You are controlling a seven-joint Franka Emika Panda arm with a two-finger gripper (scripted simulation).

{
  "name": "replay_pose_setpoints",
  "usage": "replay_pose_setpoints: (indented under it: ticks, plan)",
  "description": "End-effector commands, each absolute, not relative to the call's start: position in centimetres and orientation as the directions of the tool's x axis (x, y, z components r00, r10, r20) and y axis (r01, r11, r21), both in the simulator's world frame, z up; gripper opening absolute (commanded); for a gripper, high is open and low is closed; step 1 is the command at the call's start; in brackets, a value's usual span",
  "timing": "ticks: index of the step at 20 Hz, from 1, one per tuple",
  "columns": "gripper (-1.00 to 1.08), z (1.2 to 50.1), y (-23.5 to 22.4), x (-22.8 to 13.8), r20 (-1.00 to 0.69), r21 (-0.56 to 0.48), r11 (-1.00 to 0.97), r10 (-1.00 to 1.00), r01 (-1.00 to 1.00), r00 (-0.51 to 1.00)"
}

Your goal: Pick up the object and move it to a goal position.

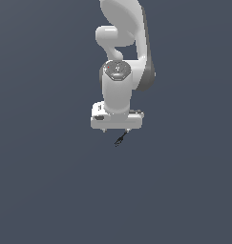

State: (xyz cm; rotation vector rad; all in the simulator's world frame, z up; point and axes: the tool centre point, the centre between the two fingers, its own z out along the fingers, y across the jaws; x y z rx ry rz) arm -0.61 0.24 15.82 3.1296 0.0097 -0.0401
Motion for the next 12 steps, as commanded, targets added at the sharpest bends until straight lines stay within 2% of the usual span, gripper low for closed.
replay_pose_setpoints:
  ticks: [1,12]
  plan:
    - [1.0,15.8,0.2,-0.6,-0.026,0.012,-1.0,0.006,0.006,1.0]
    - [1.0,15.9,-1.8,-0.5,-0.034,0.001,-1.0,-0.005,-0.005,0.999]
